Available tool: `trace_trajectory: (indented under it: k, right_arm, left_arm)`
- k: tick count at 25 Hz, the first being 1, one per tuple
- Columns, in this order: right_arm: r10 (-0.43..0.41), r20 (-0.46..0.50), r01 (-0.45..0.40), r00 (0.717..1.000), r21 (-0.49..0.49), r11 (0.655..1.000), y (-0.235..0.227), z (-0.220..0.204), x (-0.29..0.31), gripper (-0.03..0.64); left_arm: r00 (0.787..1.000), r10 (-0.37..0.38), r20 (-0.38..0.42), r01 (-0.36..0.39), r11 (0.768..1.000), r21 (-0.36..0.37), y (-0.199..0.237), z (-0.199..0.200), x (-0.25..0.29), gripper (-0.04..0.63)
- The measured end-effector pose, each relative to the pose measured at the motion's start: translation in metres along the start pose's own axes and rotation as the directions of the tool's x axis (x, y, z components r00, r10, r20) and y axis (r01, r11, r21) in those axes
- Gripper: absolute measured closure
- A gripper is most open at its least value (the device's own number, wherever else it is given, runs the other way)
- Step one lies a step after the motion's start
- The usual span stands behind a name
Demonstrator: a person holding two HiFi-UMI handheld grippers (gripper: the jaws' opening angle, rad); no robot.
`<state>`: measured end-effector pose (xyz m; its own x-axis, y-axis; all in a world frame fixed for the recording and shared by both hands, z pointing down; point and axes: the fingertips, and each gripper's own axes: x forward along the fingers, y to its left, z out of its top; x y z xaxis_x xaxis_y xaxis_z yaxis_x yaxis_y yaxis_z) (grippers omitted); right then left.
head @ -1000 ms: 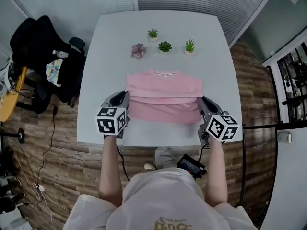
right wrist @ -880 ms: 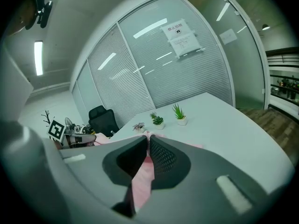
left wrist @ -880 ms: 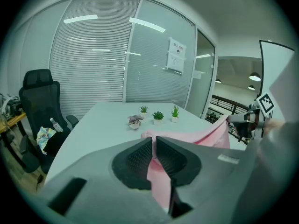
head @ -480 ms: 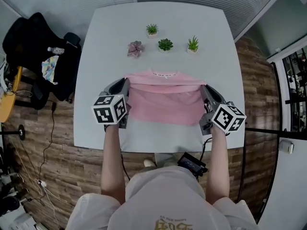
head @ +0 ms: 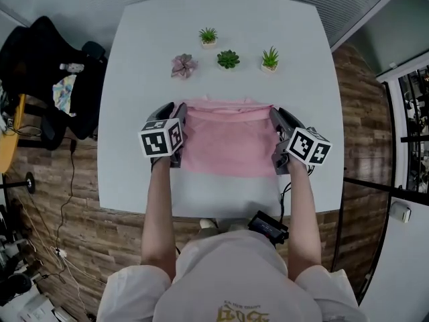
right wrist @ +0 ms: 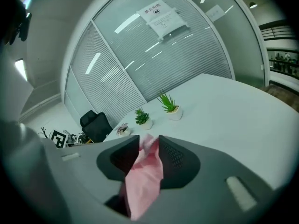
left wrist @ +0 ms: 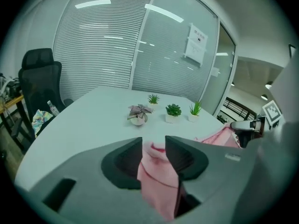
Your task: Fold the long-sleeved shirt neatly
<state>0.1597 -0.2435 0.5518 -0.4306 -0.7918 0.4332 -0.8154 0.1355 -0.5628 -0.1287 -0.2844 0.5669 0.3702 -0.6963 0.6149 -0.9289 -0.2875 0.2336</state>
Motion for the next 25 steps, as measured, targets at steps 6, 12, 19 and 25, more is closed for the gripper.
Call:
trace_trajectory:
  k: [6,12,19,25]
  right_arm:
    - [-0.012,0.001,0.012,1.000,-0.001,1.000,-0.010,-0.002,-0.008,0.453]
    - [0.019,0.040,-0.018,0.999,-0.043,0.999,0.009,0.002,-0.031,0.496]
    - [0.172,0.109,-0.163,0.979,-0.087,0.983,0.061,0.009,-0.062,0.604]
    - [0.157,0.156,-0.127,0.975,-0.188,0.974,0.082,0.014,-0.087,0.604]
  left_arm:
    - [1.000,0.008,0.010,-0.007,0.999,-0.034,-0.001,0.001,-0.005,0.331]
    - [0.998,-0.024,0.050,0.022,0.999,0.022,-0.020,0.003,-0.027,0.384]
    - [0.985,-0.131,0.111,0.129,0.991,0.030,-0.054,0.003,-0.062,0.517]
    - [0.969,-0.158,0.189,0.149,0.987,0.059,-0.069,0.011,-0.099,0.588]
